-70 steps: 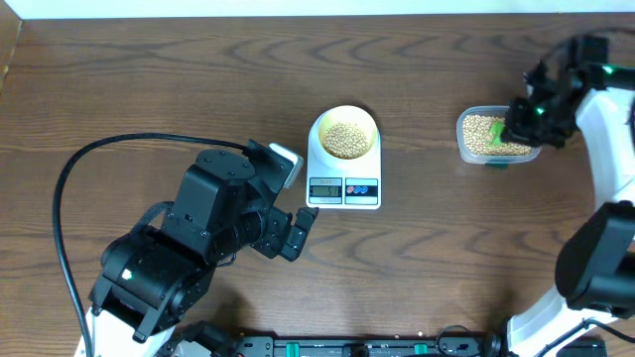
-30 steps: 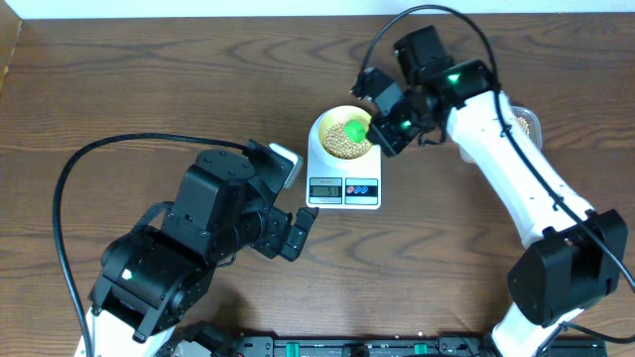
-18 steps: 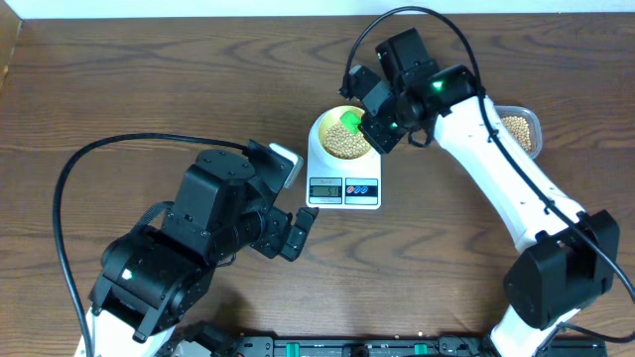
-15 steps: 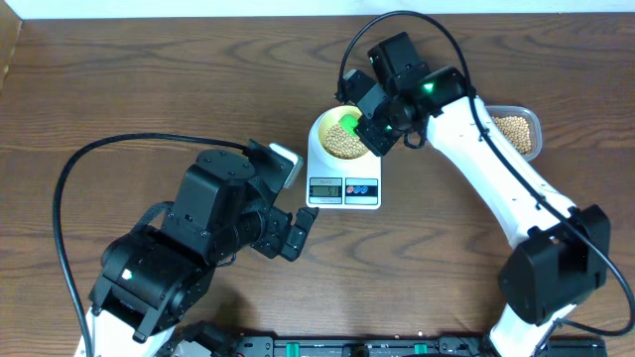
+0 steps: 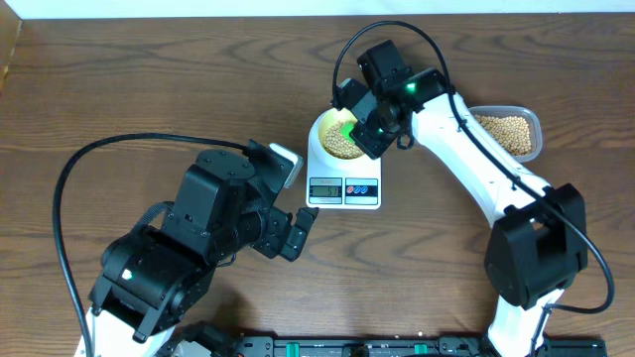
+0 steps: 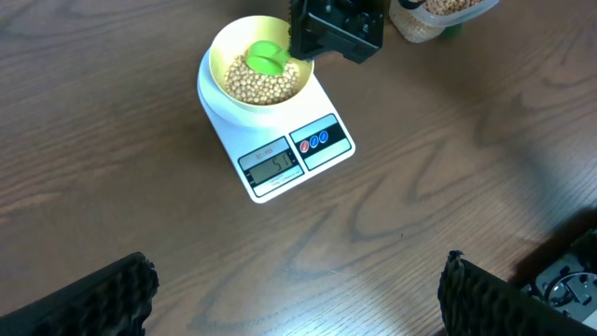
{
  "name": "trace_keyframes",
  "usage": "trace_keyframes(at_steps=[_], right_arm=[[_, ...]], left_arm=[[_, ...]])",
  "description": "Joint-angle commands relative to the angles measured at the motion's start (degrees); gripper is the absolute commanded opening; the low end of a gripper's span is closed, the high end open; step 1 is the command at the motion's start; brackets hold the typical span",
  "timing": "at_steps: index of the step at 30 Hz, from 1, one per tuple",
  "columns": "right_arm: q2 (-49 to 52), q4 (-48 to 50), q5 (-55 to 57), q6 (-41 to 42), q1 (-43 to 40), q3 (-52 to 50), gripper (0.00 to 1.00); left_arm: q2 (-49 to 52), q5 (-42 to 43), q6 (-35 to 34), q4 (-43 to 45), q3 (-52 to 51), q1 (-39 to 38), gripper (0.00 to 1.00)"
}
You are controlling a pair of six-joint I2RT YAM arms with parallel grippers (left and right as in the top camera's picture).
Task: Scoop item into bowl and weigh 50g on scale
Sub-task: 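Tilt the green scoop to add a few soybeans into the bowl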
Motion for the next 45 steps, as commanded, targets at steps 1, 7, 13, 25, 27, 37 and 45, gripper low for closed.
trace_keyframes(at_steps=[1,7,13,25,27,37,45], right_arm=[[0.59,0.55,0.2,1.16,0.24,0.76,0.01],[1.2,1.29,0.17,2.21,0.24,0.68,0.01],[1.33,0.83,0.04,4.94,0.24,0.68,0.01],[1.33,0.59,-5.18,11.28,0.15,0.68,0.01],[1.33,0.55,-5.68,12.2,0.07,0.68,0.01],[1.33,0.48,-6.27,14.78,-1.33,0.68,0.01],[1.33,1.07,-7.39,18.01,-4.5,0.68,0.01]], left_arm=[[0.02,-0.76,0.79,0.0,0.31,0.15,0.99],[0.02,-0.76,0.79,0.02,0.31,0.15,0.99],[0.02,-0.76,0.79,0.0,0.31,0.15,0.99],[0.02,-0.76,0.79,0.0,0.31,0.15,0.99],[0.02,-0.76,0.79,0.02,0.31,0.15,0.99],[0.02,-0.76,0.79,0.0,0.31,0.15,0.99],[0.02,-0.76,0.79,0.0,0.31,0.15,0.99]])
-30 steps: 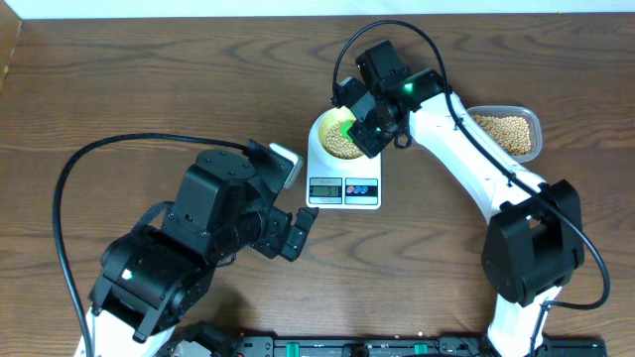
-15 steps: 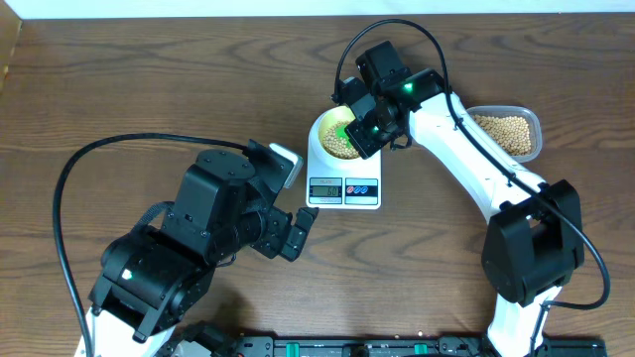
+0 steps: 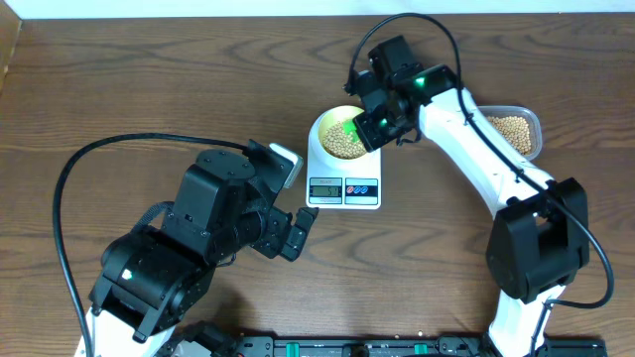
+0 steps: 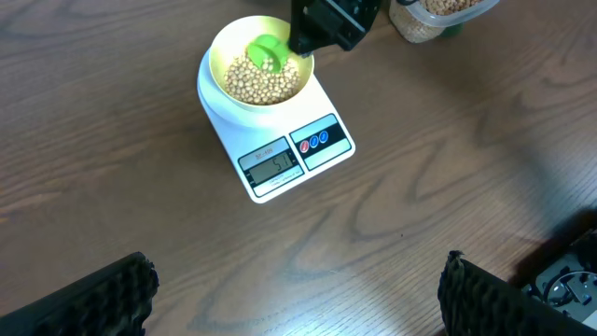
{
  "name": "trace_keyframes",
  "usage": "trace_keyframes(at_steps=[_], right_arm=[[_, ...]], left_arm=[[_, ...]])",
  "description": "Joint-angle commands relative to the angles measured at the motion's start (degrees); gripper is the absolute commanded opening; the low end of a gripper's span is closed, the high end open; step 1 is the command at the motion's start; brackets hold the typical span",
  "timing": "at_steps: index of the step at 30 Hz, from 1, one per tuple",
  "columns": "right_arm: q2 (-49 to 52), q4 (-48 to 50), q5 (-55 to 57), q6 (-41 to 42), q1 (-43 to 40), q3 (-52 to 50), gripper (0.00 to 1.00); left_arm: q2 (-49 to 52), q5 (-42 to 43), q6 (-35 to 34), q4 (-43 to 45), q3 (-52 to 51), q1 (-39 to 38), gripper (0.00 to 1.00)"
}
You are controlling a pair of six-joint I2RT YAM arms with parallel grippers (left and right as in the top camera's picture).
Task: Scoop item into bowl and weigh 50g on scale
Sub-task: 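Tilt the green scoop to add a few soybeans into the bowl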
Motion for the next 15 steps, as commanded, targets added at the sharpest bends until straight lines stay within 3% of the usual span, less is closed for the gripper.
trace_keyframes(at_steps=[1,15], right_arm=[[0.39,-0.02,-3.74,2.36,-1.92,0.68,0.01],[0.37,-1.11,-24.35,4.31,-7.93,0.7,0.01]], left_arm=[[0.02,-0.76,0.79,0.02,0.31,0.15,0.98],[0.02,-0.76,0.79,0.0,0.31,0.15,0.99]])
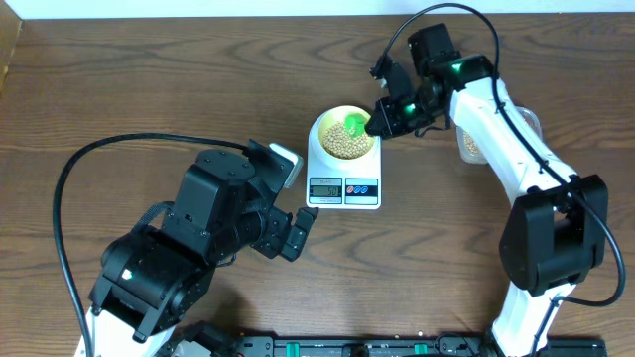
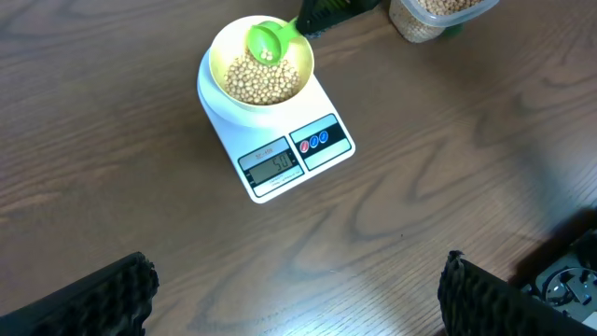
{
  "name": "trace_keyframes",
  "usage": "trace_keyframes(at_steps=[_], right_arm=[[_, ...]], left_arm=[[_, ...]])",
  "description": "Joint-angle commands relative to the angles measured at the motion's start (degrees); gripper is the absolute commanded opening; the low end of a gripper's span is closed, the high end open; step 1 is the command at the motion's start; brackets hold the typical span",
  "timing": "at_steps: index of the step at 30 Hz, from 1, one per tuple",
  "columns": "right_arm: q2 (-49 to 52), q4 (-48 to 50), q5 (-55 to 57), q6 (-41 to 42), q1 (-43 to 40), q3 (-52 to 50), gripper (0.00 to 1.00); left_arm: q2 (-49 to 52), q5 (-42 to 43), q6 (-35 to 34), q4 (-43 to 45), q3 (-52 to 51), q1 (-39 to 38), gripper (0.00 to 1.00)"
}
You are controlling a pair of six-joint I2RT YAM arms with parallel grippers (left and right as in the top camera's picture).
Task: Scoop item into bowl and weigh 50g on scale
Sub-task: 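Tilt the green scoop to add a few soybeans into the bowl, then move the green scoop back over the soybean tub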
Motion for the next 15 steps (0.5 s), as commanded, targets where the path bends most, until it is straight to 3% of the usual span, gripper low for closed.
trace_keyframes(at_steps=[1,15], right_arm=[[0.37,-0.57,-7.13,0.96,-1.05,0.74,0.01],[-2.69,-0.72,-13.7,0.98,-6.71,0.85,0.01]], left_arm=[[0.02,-0.76,0.79,0.0,0.31,0.15,0.99],[0.02,-0.76,0.79,0.0,0.31,0.15,0.99]])
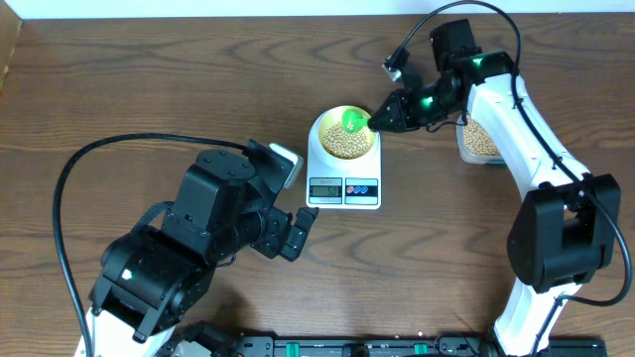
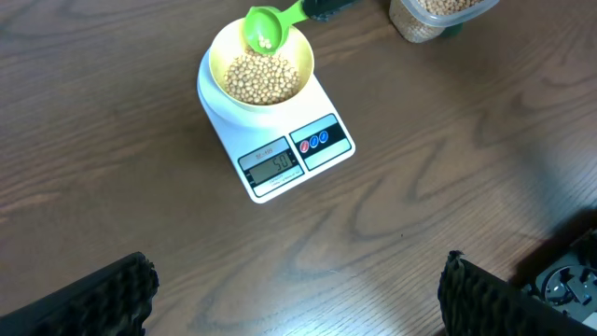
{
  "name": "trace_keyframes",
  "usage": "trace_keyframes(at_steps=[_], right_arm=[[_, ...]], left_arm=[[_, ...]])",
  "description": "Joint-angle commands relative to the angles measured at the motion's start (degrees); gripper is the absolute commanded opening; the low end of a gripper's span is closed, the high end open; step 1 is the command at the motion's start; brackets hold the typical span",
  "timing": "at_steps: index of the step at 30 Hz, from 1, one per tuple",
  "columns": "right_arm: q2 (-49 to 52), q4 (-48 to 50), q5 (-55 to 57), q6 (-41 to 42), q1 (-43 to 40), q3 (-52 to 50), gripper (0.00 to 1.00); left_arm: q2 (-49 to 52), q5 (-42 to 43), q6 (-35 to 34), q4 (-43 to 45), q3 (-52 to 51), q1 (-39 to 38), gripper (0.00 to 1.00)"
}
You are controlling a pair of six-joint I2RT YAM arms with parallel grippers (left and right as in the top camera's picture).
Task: Scoop item into bowl and weigh 50g on scale
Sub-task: 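Move the green scoop back over the soybean tub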
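A yellow bowl (image 1: 344, 141) (image 2: 261, 75) full of soybeans stands on the white scale (image 1: 343, 190) (image 2: 280, 163). The scale's display looks like it reads about 50. My right gripper (image 1: 392, 111) is shut on the handle of a green scoop (image 1: 353, 121) (image 2: 264, 28). The scoop hangs over the bowl's far rim with a few beans in it. My left gripper (image 2: 298, 294) is open over bare table in front of the scale, with nothing between its fingers (image 2: 103, 294).
A clear container of soybeans (image 1: 479, 141) (image 2: 434, 14) sits to the right of the scale, partly under the right arm. The left arm's bulk (image 1: 198, 238) and its black cable fill the front left of the table.
The right gripper has shifted a little to the right and back, and the scoop now sits at the bowl's far rim. The left arm has not moved.
First the scoop was down in the bowl's beans, with the display showing about 51. Then it was tilted in the beans. Then it was lifted with a few beans and the display read about 50. Now it sits over the far rim.
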Motion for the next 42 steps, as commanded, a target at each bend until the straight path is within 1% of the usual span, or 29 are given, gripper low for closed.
trace_keyframes(at_steps=[1,8,14,17,20,24,34,37,42], right_arm=[[-3.19,-0.07,-2.36,0.76,-2.89,0.85,0.01],[-9.2,-4.11,-2.91,0.74,-10.38,0.85,0.01],[-11.3,-9.55,0.96,-0.5,-18.47,0.83,0.01],[-11.28,-11.5,2.4,-1.84,-20.79,0.76,0.01],[-11.28,-12.57,8.17,-1.81,-23.15,0.72,0.01],[-11.21,-13.33,17.29,-1.81,-24.0,0.72,0.01],[-11.19,-14.47,29.38,-1.33,-25.68,0.72,0.01],[-11.19,-14.38,32.54,-1.38,-25.33,0.72,0.01],[-11.19,-14.29,43.91,-1.4,-21.7,0.72,0.01]], left_arm=[[0.02,-0.76,0.76,0.0,0.31,0.15,0.99],[0.02,-0.76,0.79,0.0,0.31,0.15,0.99],[0.02,-0.76,0.79,0.02,0.31,0.15,0.99],[0.02,-0.76,0.76,0.02,0.31,0.15,0.99],[0.02,-0.76,0.79,0.0,0.31,0.15,0.99],[0.02,-0.76,0.79,0.0,0.31,0.15,0.99],[0.02,-0.76,0.79,0.02,0.31,0.15,0.99],[0.02,-0.76,0.79,0.02,0.31,0.15,0.99],[0.02,-0.76,0.79,0.0,0.31,0.15,0.99]])
